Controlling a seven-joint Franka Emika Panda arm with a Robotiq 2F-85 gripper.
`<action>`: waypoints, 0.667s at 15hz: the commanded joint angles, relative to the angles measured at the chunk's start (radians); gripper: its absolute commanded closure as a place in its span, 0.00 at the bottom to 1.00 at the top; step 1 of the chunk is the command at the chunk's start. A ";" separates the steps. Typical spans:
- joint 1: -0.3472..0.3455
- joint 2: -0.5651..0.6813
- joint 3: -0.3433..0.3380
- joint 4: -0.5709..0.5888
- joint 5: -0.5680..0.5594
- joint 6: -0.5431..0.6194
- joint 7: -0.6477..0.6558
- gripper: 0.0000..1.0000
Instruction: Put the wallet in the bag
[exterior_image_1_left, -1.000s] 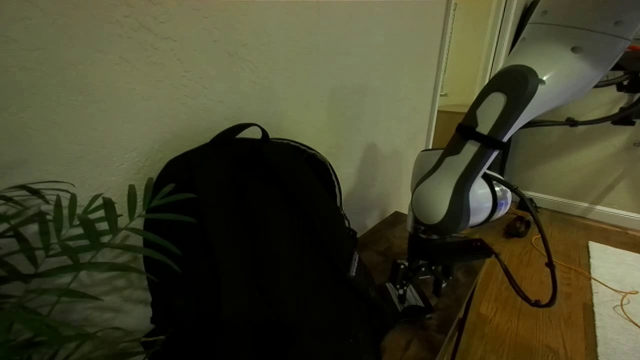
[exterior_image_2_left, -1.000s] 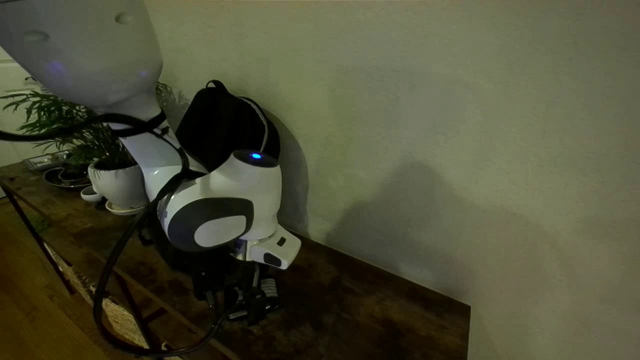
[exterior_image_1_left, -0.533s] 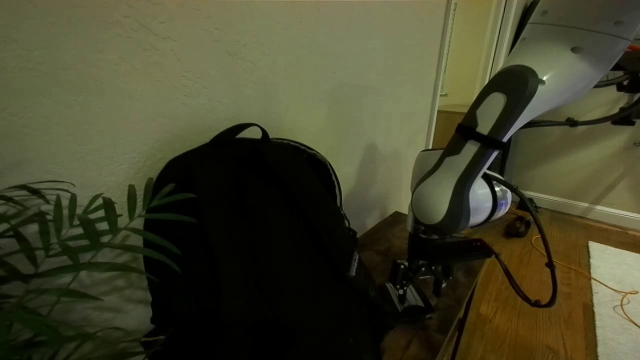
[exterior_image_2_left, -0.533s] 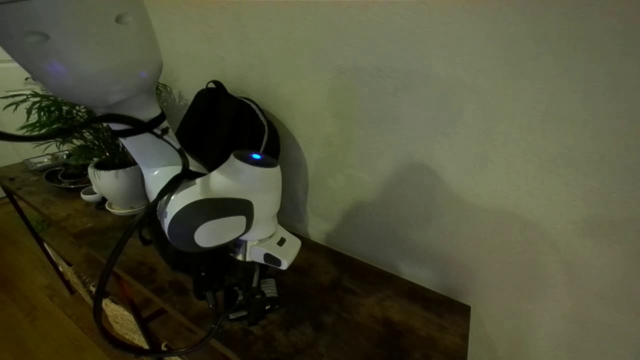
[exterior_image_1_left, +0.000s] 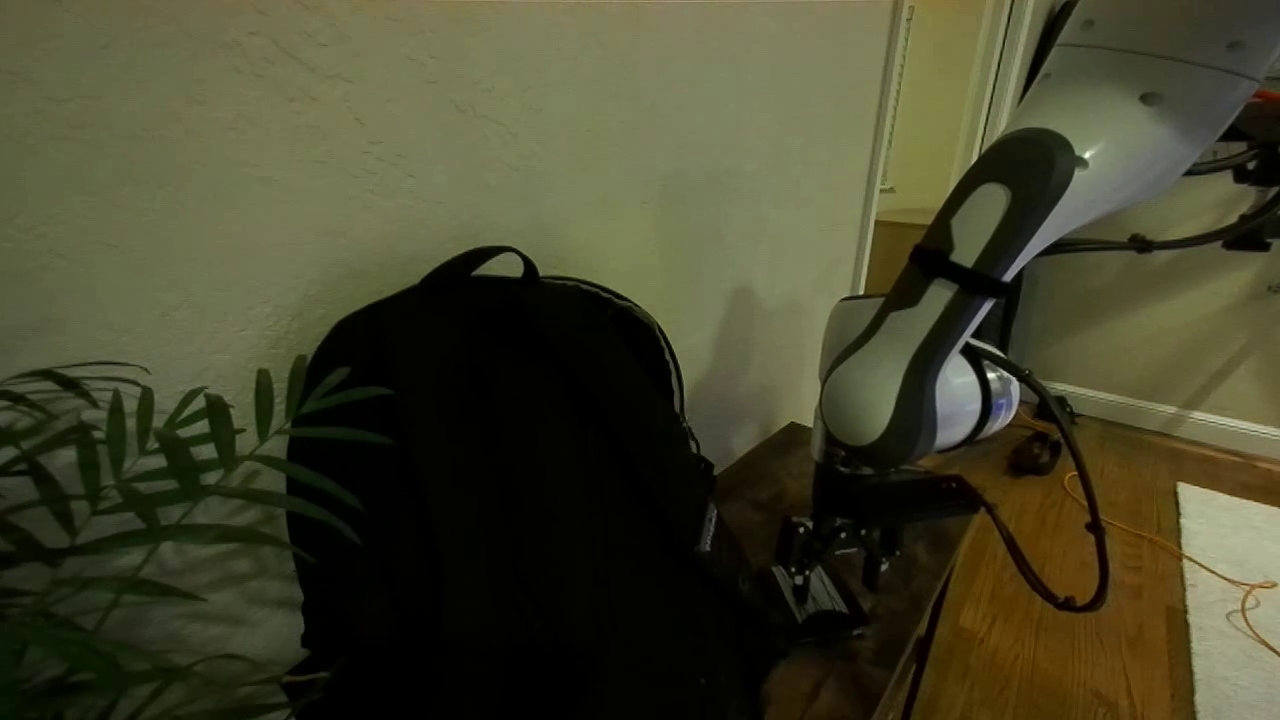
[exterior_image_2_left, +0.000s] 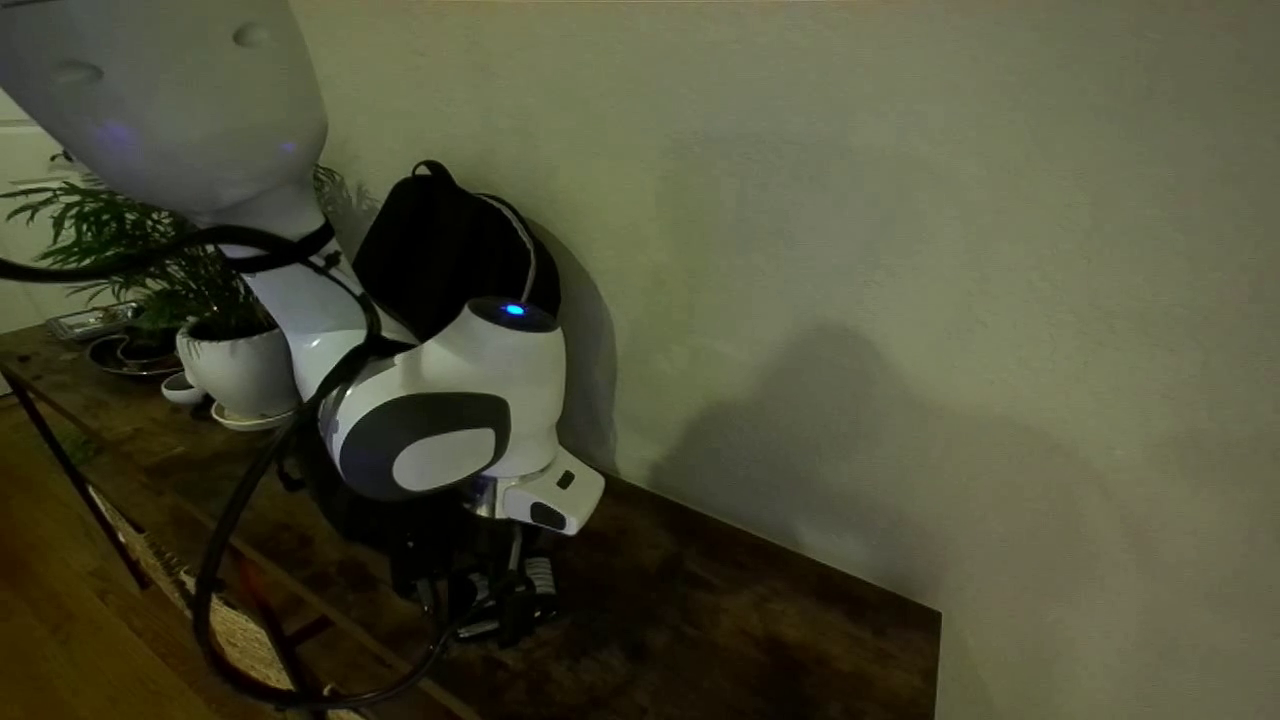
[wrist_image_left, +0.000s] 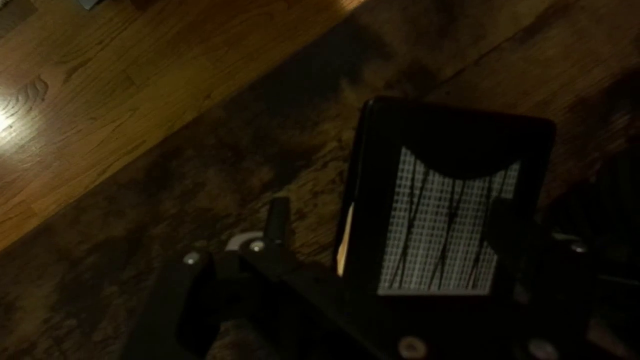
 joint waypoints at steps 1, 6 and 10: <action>-0.001 0.007 0.001 0.010 0.010 0.008 0.008 0.00; -0.013 0.011 0.032 0.027 0.058 0.023 0.021 0.32; -0.023 0.008 0.040 0.021 0.103 0.029 0.037 0.58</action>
